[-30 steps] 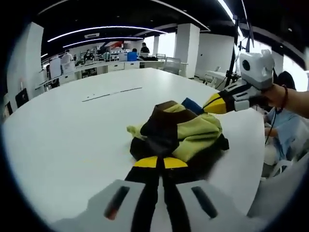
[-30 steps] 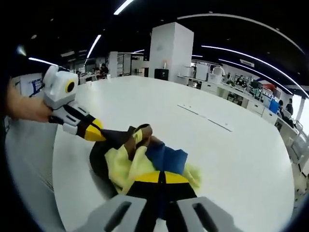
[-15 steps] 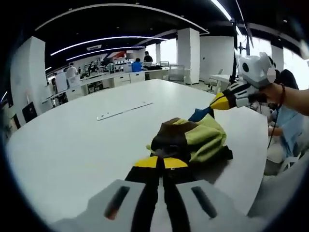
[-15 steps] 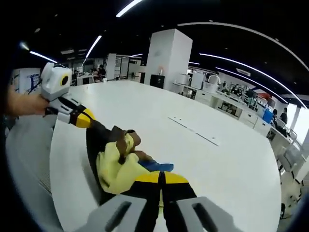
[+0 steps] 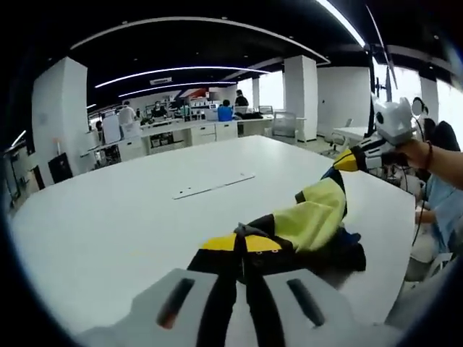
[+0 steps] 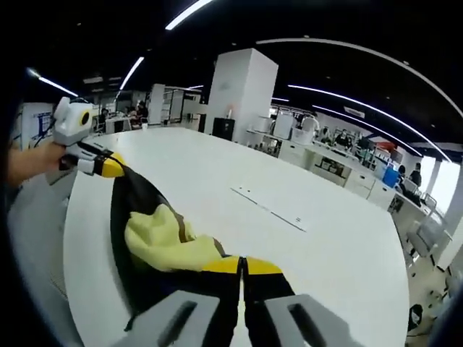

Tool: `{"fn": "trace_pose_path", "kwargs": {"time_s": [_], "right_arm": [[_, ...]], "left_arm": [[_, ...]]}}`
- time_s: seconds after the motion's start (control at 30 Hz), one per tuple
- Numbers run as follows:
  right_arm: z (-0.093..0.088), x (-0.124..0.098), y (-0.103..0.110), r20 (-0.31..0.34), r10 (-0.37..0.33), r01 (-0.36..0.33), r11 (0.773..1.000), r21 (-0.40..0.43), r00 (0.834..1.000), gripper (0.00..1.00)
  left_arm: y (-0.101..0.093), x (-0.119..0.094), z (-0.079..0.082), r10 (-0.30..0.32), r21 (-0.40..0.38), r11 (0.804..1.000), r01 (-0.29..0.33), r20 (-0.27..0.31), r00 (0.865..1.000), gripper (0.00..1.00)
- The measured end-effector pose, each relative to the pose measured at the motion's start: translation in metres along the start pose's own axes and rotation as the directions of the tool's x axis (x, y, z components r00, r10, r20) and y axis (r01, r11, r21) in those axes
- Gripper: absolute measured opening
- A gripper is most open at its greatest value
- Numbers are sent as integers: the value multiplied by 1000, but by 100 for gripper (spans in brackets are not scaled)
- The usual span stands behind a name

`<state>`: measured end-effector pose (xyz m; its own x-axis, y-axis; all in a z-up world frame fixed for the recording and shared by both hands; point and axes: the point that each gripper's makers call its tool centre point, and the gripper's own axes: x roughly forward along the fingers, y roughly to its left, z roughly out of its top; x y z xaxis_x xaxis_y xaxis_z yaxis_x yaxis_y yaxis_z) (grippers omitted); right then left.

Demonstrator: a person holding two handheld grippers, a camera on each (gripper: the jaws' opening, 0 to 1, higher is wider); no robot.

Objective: Fold the garment on the visible template until the final outline fits inside the template.

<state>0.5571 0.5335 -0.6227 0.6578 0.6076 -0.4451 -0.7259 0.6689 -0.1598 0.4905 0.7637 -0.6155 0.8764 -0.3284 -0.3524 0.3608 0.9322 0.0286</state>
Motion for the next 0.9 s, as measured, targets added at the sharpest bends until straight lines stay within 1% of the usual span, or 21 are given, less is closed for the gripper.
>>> {"fn": "trace_pose_path", "kwargs": {"time_s": [0.07, 0.17, 0.27, 0.3, 0.33, 0.43, 0.53, 0.6, 0.63, 0.77, 0.83, 0.87, 0.9], "right_arm": [[3, 2, -5, 2, -8, 8, 1000, 5, 1000, 0], [12, 6, -18, 17, -23, 23, 999, 23, 1000, 0], [18, 12, -30, 31, -38, 36, 997, 62, 999, 0], [21, 15, -39, 39, -54, 50, 994, 93, 998, 0], [22, 16, -41, 41, -59, 55, 993, 101, 997, 0], [23, 25, -64, 52, -101, 90, 979, 182, 994, 0], [17, 34, -83, 28, -129, 121, 971, 207, 991, 0], [12, 42, -94, 24, -143, 133, 965, 226, 989, 0], [8, 47, -99, 19, -149, 140, 958, 250, 989, 0], [-7, 61, -110, -23, -168, 168, 951, 261, 986, 0], [-14, 71, -115, -33, -166, 168, 943, 286, 986, 0], [-21, 78, -120, -42, -164, 169, 936, 307, 986, 0], [-25, 81, -122, -57, -161, 171, 932, 319, 985, 0]], "left_arm": [[4, 5, 5, 10, 2, 1000, -10, 0, 1000, 0], [13, 14, 15, 28, 8, 1000, -28, 13, 1000, 0], [22, 23, 28, 51, -11, 999, -51, 43, 998, 0], [24, 26, 32, 56, -18, 998, -55, 52, 997, 0], [28, 30, 36, 59, -36, 998, -57, 61, 996, 0], [37, 42, 42, 72, -52, 996, -68, 70, 995, 0], [50, 57, 39, 100, -39, 994, -98, 48, 994, 0], [56, 65, 36, 104, -33, 994, -103, 36, 994, 0], [61, 72, 32, 113, -35, 993, -112, 32, 993, 0], [71, 94, 16, 129, -72, 989, -127, 17, 992, 0], [76, 104, 7, 134, -76, 988, -134, -1, 991, 0], [78, 108, 4, 135, -88, 987, -136, -8, 991, 0], [81, 113, 2, 138, -108, 985, -137, -3, 990, 0]]}}
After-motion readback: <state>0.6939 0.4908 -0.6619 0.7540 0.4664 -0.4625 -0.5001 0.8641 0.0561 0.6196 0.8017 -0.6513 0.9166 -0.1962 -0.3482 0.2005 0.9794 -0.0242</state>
